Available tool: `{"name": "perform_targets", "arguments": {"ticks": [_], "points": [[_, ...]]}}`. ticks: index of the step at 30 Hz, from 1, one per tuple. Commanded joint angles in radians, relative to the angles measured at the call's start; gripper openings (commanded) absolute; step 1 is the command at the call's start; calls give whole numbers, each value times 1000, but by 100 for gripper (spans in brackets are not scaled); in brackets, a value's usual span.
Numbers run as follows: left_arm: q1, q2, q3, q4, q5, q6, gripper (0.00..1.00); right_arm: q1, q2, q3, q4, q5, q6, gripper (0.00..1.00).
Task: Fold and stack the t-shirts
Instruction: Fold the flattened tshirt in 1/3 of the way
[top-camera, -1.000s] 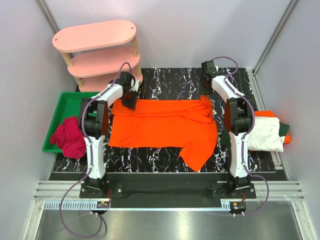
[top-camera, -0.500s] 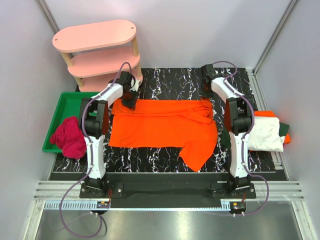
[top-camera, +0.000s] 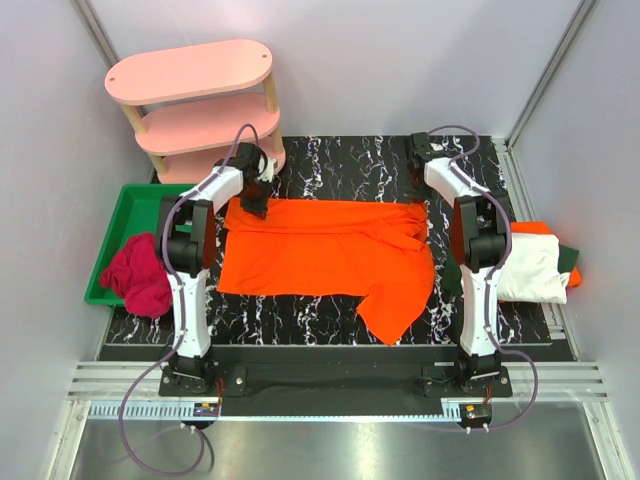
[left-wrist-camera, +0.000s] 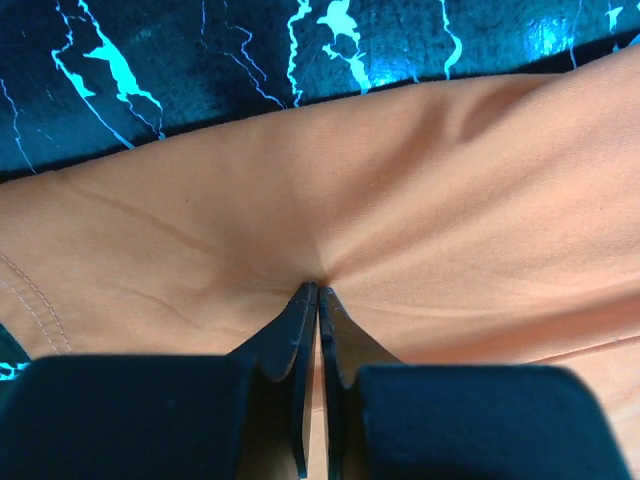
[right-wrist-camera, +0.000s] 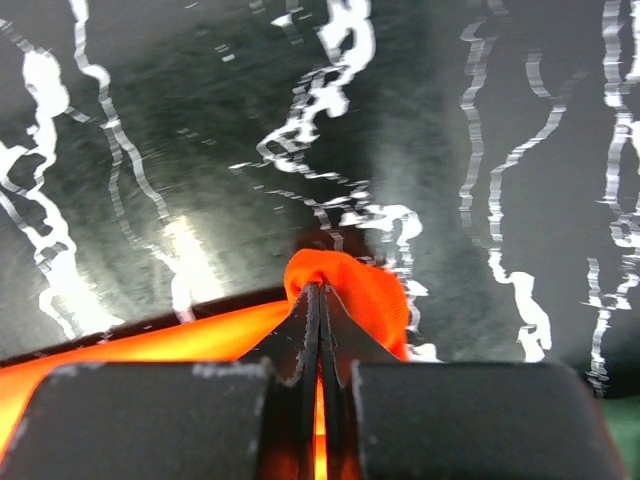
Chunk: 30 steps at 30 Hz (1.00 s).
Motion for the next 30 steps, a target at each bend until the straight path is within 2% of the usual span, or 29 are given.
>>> {"name": "perform_targets", "arguments": {"ticks": [1,3,18,30], "points": [[7,2,-7,-13,10,-5,3,-33,-82,-20,-16,86,22,0],[7,2,-9,-13,8,-8,0,-42,-82,-22,-19,87,22,0],[13,-4,-21,-13,-13,-21,0,-109,-81,-57,-70,164,102,0],[16,-5,-24,-13,-30,-20,0,-154,-58,-28,-96,132,111,2]]}}
